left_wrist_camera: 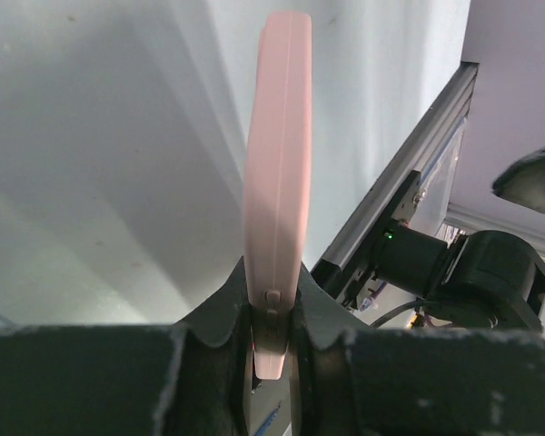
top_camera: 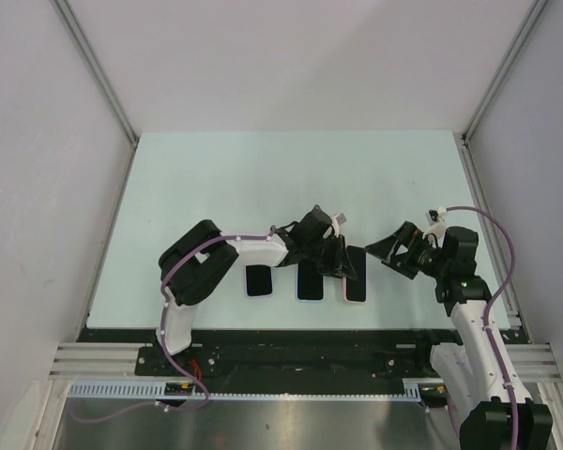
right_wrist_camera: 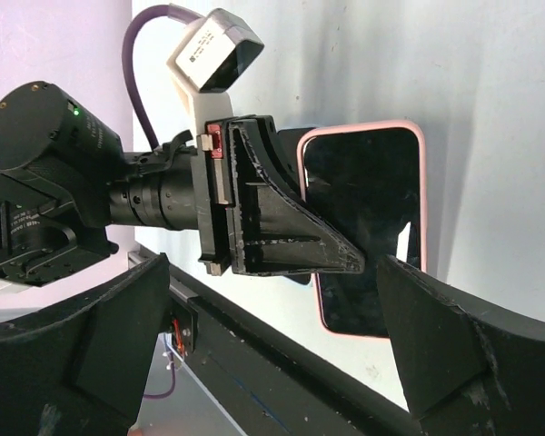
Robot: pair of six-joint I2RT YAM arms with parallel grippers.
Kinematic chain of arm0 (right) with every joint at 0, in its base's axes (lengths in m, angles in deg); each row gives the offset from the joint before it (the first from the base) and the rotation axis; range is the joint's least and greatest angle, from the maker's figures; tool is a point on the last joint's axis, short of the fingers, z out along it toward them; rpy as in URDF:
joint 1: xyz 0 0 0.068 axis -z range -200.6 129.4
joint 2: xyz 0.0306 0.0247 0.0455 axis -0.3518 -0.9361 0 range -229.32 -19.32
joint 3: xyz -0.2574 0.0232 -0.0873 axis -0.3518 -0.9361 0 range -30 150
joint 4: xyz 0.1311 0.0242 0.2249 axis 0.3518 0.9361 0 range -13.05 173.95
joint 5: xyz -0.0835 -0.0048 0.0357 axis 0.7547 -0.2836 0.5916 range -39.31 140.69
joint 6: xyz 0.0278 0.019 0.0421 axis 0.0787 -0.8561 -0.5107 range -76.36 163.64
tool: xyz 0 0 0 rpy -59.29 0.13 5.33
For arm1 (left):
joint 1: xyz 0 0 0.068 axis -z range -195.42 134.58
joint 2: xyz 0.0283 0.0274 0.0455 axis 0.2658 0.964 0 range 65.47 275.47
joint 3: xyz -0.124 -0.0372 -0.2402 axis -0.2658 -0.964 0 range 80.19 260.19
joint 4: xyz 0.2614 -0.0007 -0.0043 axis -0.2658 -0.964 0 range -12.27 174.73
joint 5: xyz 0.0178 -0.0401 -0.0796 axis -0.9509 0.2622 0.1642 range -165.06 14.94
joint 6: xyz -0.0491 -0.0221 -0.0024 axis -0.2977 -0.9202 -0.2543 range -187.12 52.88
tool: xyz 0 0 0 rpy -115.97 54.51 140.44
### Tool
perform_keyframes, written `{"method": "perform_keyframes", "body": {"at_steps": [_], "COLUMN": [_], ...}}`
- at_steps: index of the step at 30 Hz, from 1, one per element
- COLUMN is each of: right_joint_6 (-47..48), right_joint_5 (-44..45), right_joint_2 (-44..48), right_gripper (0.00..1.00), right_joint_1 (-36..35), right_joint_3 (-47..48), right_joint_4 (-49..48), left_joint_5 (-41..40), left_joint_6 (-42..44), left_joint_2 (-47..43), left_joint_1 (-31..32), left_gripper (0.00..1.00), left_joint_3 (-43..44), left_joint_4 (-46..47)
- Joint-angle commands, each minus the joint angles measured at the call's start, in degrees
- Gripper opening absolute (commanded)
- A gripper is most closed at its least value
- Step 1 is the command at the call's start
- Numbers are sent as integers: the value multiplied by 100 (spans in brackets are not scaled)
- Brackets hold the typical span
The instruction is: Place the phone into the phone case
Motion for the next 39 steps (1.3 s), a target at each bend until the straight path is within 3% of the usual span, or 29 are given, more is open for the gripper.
{"method": "perform_keyframes", "body": {"at_steps": [1, 6, 18, 24, 25, 29, 30, 39], "right_joint_6": [147, 147, 76, 524, 542, 612, 647, 569], "right_joint_5": [114, 140, 123, 360, 360, 421, 465, 158], "right_joint_2": [-36, -10, -106, -80, -98, -63, -45, 490], "right_gripper": [100, 100, 100, 100, 100, 100, 100, 99], "right_joint_1": [26, 26, 26, 61, 70, 79, 79, 62], "right_joint_3": [250, 250, 250, 259, 259, 250, 250, 496], "right_joint_4": [104, 122, 157, 508, 535, 728, 868, 1299], "left_joint_5": [124, 36, -288, -464, -543, -807, -842, -2037], "left_joint_6": [-185, -133, 333, 763, 799, 1001, 1149, 2019], "left_joint_2": [66, 57, -442, -856, -1022, -1436, -1507, -3472], "left_joint_1": [26, 35, 0, -35, -26, -35, -44, -44], "left_gripper": [15, 30, 50, 57, 59, 90, 93, 100], "left_joint_3": [180, 109, 22, -93, -128, -304, -286, -637], "left_joint_4": [457, 378, -395, -914, -958, -1230, -1300, -2127]}}
